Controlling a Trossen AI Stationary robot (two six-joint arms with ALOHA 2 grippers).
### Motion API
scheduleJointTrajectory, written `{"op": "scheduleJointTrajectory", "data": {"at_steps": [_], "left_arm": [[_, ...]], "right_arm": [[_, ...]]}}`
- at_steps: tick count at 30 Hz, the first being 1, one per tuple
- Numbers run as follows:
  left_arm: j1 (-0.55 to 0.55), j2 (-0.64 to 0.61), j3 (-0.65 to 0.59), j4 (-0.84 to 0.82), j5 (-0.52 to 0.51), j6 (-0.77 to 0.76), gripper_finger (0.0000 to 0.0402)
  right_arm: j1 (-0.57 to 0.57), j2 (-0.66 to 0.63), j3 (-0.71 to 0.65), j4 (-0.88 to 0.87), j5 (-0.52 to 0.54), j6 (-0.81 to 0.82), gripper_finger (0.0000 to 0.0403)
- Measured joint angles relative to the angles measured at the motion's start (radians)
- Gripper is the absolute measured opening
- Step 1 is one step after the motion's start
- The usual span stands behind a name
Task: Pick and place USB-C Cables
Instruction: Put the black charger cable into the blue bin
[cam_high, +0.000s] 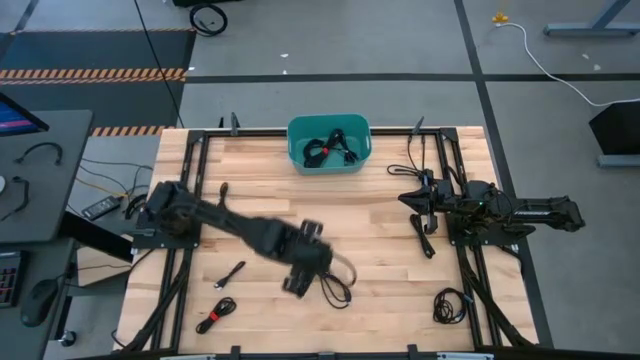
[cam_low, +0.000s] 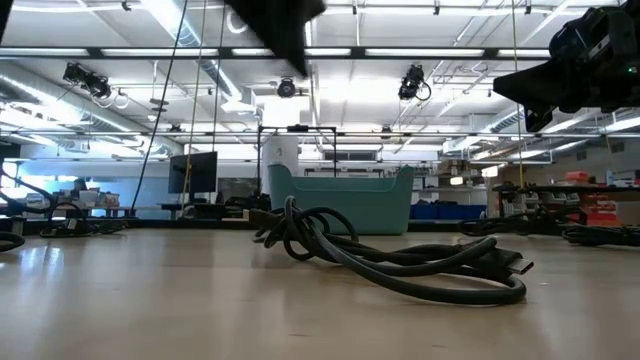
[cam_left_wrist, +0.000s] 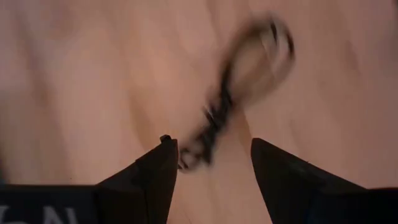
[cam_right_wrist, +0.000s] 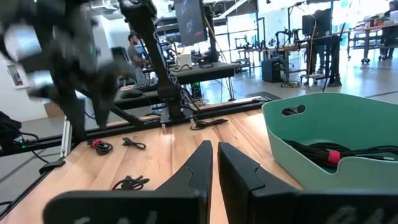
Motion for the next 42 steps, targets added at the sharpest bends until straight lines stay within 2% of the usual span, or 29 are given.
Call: {"op": "scheduleJointTrajectory", "data": {"at_steps": [5, 9, 13, 16, 24, 30, 35, 42], "left_arm": [[-0.061, 0.001, -0.222, 0.147, 0.004, 0.151, 0.0208], [-0.079, 0.001, -0.370, 0.452, 0.002, 0.282, 0.0217], [-0.075, 0.001, -0.465, 0.783, 0.004, 0.380, 0.0230], [-0.043, 0.001, -0.506, 0.913, 0.031, 0.402, 0.0243], [0.070, 0.044, -0.543, 0.928, 0.139, 0.451, 0.0271], [0.096, 0.089, -0.539, 0.931, 0.196, 0.435, 0.0261], [0.093, 0.098, -0.539, 0.927, 0.203, 0.336, 0.0213], [0.091, 0.098, -0.539, 0.900, 0.201, 0.201, 0.0096]], "right_arm": [[0.000, 0.000, 0.000, 0.007, 0.000, 0.000, 0.0030], [0.000, 0.000, 0.000, 0.009, 0.000, 0.000, 0.0030], [0.000, 0.000, 0.000, 0.009, 0.000, 0.000, 0.0030], [0.000, 0.000, 0.000, 0.009, 0.000, 0.000, 0.0030], [0.000, 0.000, 0.000, 0.010, 0.000, 0.000, 0.0030], [0.000, 0.000, 0.000, 0.027, -0.002, 0.000, 0.0030], [0.000, 0.000, 0.000, 0.026, 0.000, 0.000, 0.0030], [0.000, 0.000, 0.000, 0.025, 0.000, 0.000, 0.0030]]}}
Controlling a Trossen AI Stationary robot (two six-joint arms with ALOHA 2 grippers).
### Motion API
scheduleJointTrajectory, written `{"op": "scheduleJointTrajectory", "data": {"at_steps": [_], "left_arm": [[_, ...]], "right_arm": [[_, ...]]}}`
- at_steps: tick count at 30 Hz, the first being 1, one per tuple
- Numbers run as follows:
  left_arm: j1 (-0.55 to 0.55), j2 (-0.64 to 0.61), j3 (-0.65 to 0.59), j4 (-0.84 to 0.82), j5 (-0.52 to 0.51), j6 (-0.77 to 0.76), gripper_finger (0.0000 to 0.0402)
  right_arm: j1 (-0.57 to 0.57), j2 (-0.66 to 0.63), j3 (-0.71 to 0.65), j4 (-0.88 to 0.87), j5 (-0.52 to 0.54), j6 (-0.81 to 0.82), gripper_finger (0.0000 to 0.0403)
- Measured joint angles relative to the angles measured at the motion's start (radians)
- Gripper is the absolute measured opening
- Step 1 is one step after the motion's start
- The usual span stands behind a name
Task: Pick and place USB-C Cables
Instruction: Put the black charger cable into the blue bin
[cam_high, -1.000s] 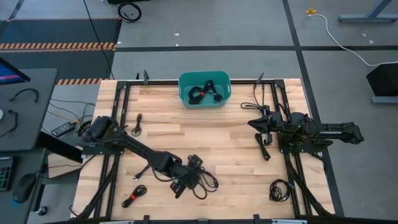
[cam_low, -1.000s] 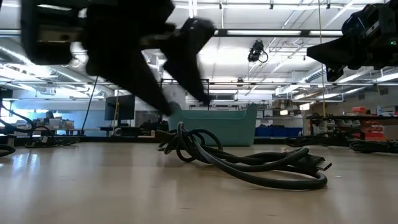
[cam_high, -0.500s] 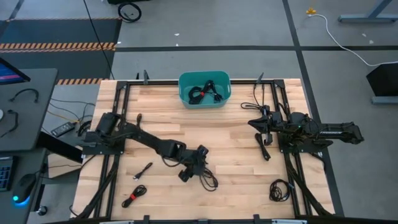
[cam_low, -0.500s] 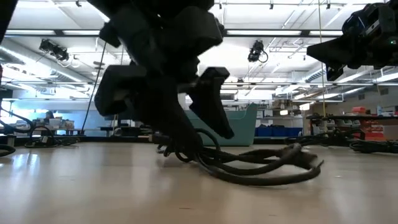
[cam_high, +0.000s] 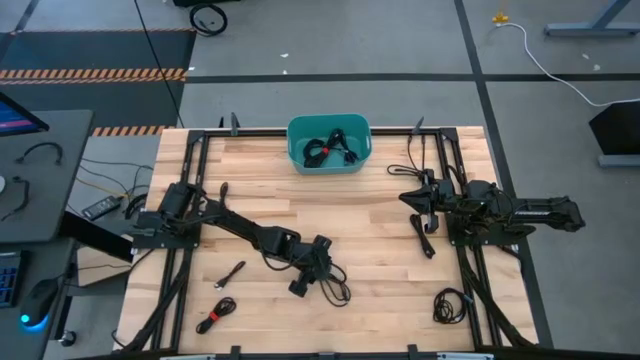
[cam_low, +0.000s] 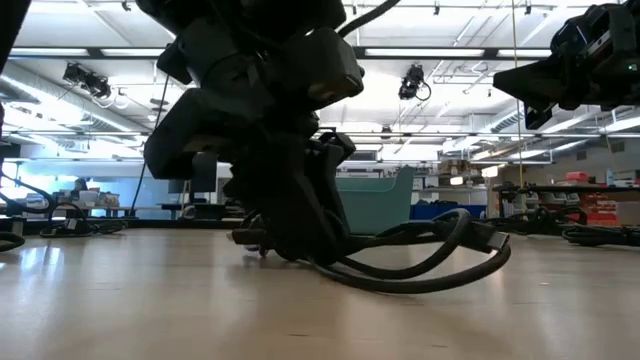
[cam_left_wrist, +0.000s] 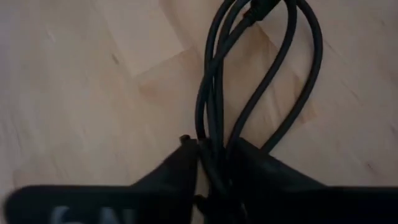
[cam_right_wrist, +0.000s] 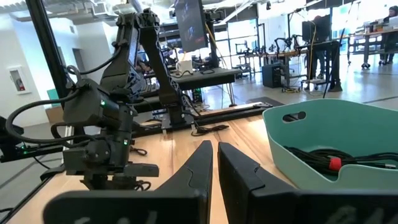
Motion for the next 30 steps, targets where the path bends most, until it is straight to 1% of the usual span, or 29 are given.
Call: {"op": "scheduleJointTrajectory", "data": {"at_steps": [3, 5, 9, 12, 14, 16, 17, 20, 23, 25, 26, 28, 30], "left_arm": [[0.000, -0.001, 0.001, -0.004, 0.000, -0.042, 0.0045], [0.000, -0.001, 0.006, -0.011, 0.001, -0.102, 0.0022], [0.009, -0.009, 0.029, -0.037, -0.005, -0.301, 0.0022], [0.033, -0.066, 0.041, -0.019, -0.044, -0.426, 0.0022], [0.058, -0.128, 0.045, -0.015, -0.108, -0.485, 0.0022], [0.088, -0.182, 0.045, -0.023, -0.198, -0.530, 0.0022], [0.106, -0.205, 0.044, -0.032, -0.250, -0.548, 0.0022], [0.164, -0.279, 0.043, 0.010, -0.413, -0.610, 0.0022], [0.231, -0.312, 0.047, 0.075, -0.574, -0.664, 0.0022], [0.286, -0.305, 0.045, 0.117, -0.618, -0.718, 0.0026], [0.319, -0.300, 0.044, 0.127, -0.625, -0.752, 0.0029], [0.382, -0.274, 0.046, 0.204, -0.630, -0.818, 0.0033], [0.438, -0.240, 0.045, 0.271, -0.633, -0.841, 0.0030]], "right_arm": [[0.000, 0.000, 0.000, 0.000, 0.000, 0.000, 0.0030], [0.000, 0.000, 0.000, 0.000, 0.000, 0.000, 0.0030], [0.000, 0.000, 0.000, 0.000, 0.000, 0.000, 0.0030], [0.000, 0.000, 0.000, 0.001, 0.000, 0.000, 0.0030], [0.000, 0.000, 0.000, 0.000, 0.000, 0.000, 0.0030], [0.000, 0.000, 0.000, 0.001, 0.000, 0.000, 0.0030], [0.000, 0.000, 0.000, 0.002, 0.000, 0.000, 0.0030], [0.000, 0.000, 0.000, 0.001, 0.000, 0.000, 0.0030], [0.000, 0.000, 0.000, 0.002, 0.000, 0.000, 0.0030], [0.000, 0.000, 0.000, 0.003, 0.000, 0.000, 0.0030], [0.000, 0.000, 0.000, 0.003, 0.000, 0.000, 0.0030], [0.000, 0.000, 0.000, 0.002, 0.000, 0.000, 0.0030], [0.000, 0.001, 0.000, 0.010, 0.000, 0.000, 0.0030]]}}
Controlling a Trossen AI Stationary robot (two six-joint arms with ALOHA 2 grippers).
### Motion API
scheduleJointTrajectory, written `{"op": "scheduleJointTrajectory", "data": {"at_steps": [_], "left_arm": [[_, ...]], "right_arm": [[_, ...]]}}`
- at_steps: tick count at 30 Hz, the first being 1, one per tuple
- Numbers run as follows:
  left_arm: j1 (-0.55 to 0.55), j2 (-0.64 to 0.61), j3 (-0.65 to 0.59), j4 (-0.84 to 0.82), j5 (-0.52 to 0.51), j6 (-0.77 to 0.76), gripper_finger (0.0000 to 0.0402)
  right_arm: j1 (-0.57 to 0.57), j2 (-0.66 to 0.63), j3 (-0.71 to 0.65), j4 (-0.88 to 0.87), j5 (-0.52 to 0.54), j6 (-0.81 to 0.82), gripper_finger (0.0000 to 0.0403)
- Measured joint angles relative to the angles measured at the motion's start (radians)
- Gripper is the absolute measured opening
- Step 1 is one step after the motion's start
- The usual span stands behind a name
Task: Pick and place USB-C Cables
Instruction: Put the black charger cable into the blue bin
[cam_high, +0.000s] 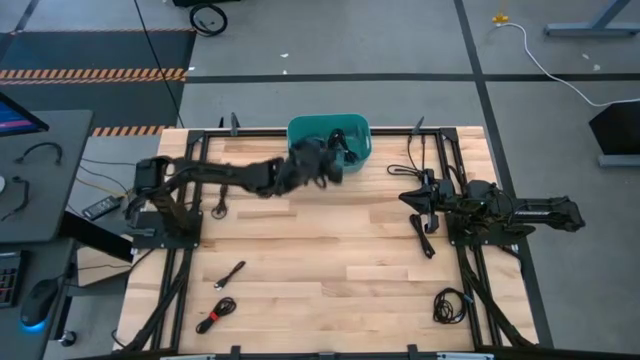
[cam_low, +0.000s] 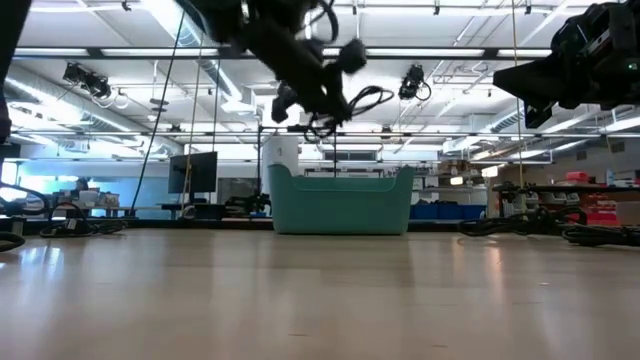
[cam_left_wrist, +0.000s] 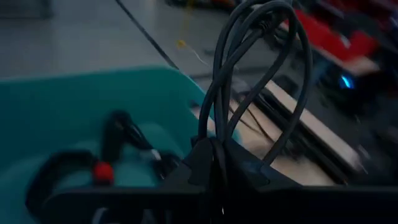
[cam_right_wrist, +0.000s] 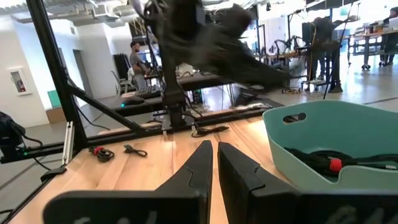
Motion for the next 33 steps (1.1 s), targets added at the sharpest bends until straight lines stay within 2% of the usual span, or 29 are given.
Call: {"op": "scheduleJointTrajectory", "data": {"at_steps": [3, 5, 10, 16, 24, 28, 33], "left_arm": [[0.060, 0.058, 0.000, 0.121, -0.006, -0.029, 0.0022], [0.085, 0.092, 0.001, 0.147, -0.010, -0.065, 0.0022], [0.109, 0.150, 0.000, 0.059, -0.103, -0.159, 0.0036], [0.109, 0.154, 0.000, -0.014, -0.178, -0.175, 0.0042], [0.147, 0.154, 0.000, -0.101, -0.187, -0.190, 0.0048], [0.161, 0.154, 0.000, -0.129, -0.176, -0.187, 0.0070], [0.167, 0.154, 0.000, -0.121, -0.162, -0.186, 0.0121]], "right_arm": [[0.000, 0.000, 0.000, 0.006, 0.000, 0.000, 0.0030], [0.000, 0.000, 0.000, 0.008, 0.000, 0.000, 0.0030], [0.000, 0.000, 0.000, 0.008, -0.001, 0.000, 0.0030], [0.000, 0.000, 0.000, 0.008, 0.000, 0.000, 0.0030], [0.000, 0.000, 0.000, 0.008, 0.000, 0.000, 0.0030], [0.000, 0.000, 0.000, 0.008, 0.000, 0.000, 0.0030], [0.000, 0.000, 0.000, 0.008, 0.000, 0.000, 0.0030]]}}
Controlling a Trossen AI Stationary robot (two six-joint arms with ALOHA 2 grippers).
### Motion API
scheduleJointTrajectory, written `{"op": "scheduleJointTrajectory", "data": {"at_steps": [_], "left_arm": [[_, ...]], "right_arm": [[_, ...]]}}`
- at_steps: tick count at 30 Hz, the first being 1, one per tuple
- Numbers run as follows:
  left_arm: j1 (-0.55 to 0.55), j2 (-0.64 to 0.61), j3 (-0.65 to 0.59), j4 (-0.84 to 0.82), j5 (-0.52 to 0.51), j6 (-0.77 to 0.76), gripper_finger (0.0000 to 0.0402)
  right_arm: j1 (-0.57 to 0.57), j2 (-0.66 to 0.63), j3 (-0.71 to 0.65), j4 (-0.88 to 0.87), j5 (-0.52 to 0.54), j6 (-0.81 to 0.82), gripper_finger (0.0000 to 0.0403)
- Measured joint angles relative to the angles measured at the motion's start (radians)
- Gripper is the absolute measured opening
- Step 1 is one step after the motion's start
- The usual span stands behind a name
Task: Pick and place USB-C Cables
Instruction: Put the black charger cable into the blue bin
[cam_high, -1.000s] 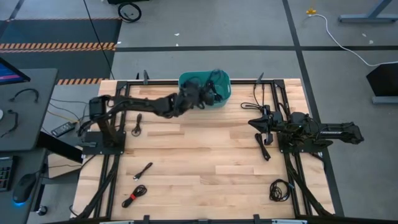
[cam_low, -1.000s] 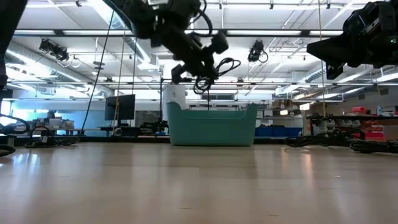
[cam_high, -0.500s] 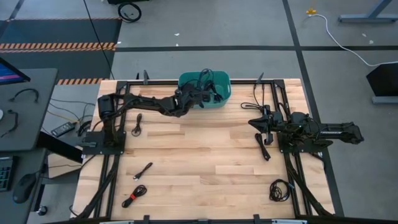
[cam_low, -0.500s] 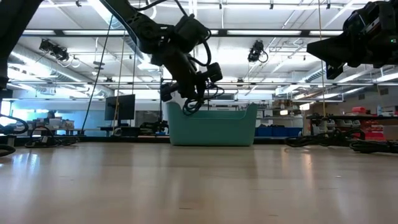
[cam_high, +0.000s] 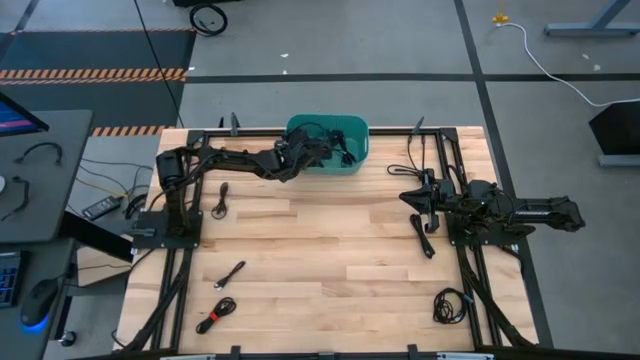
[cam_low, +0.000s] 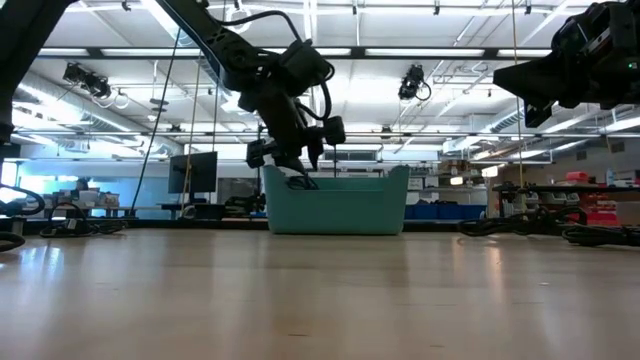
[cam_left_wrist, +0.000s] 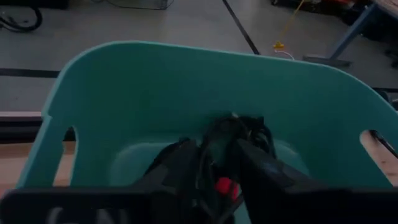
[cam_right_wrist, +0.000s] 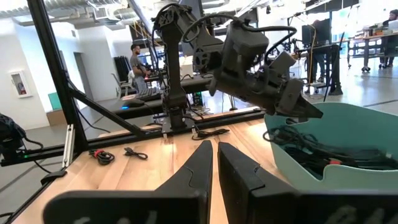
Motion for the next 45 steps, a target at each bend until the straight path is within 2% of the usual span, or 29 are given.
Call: {"op": "scheduleJointTrajectory", "data": {"at_steps": [6, 9, 12, 14, 16, 19, 21, 23, 28, 34, 37, 41, 45], "left_arm": [[0.010, -0.032, 0.000, 0.083, 0.012, 0.061, 0.0183], [0.012, -0.081, 0.002, 0.135, 0.013, 0.223, 0.0200], [-0.001, -0.152, 0.002, 0.143, 0.078, 0.472, 0.0205], [-0.018, -0.211, 0.002, 0.093, 0.189, 0.637, 0.0204], [-0.036, -0.263, 0.003, 0.015, 0.324, 0.719, 0.0198], [-0.061, -0.312, 0.003, -0.148, 0.417, 0.683, 0.0177], [-0.067, -0.312, 0.003, -0.254, 0.416, 0.665, 0.0156], [-0.062, -0.290, 0.001, -0.328, 0.399, 0.652, 0.0131], [-0.016, -0.194, 0.009, -0.347, 0.396, 0.632, 0.0069], [0.055, -0.038, 0.173, -0.526, 0.395, 0.633, 0.0009], [0.078, 0.052, 0.288, -0.635, 0.396, 0.634, 0.0007], [0.090, 0.168, 0.422, -0.720, 0.396, 0.648, 0.0023], [0.081, 0.233, 0.542, -0.789, 0.403, 0.664, 0.0026]], "right_arm": [[0.000, 0.000, 0.000, 0.000, 0.000, 0.000, 0.0030], [0.000, 0.000, 0.000, 0.000, -0.003, 0.000, 0.0030], [0.000, 0.000, 0.000, 0.000, -0.003, 0.000, 0.0030], [0.000, 0.000, 0.000, 0.000, -0.003, 0.000, 0.0030], [0.000, 0.000, 0.000, 0.000, -0.002, 0.000, 0.0030], [0.000, 0.000, 0.000, 0.000, -0.002, 0.000, 0.0030], [0.000, 0.000, 0.000, 0.000, -0.003, 0.000, 0.0030], [0.000, 0.000, 0.000, 0.000, -0.002, 0.000, 0.0030], [0.000, 0.000, 0.000, 0.000, 0.001, 0.000, 0.0030], [0.000, 0.000, 0.000, 0.000, 0.001, 0.000, 0.0030], [0.000, 0.000, 0.000, 0.000, 0.000, 0.000, 0.0030], [0.000, 0.000, 0.000, 0.000, 0.000, 0.000, 0.0030], [0.000, 0.000, 0.000, 0.000, 0.000, 0.000, 0.0030]]}}
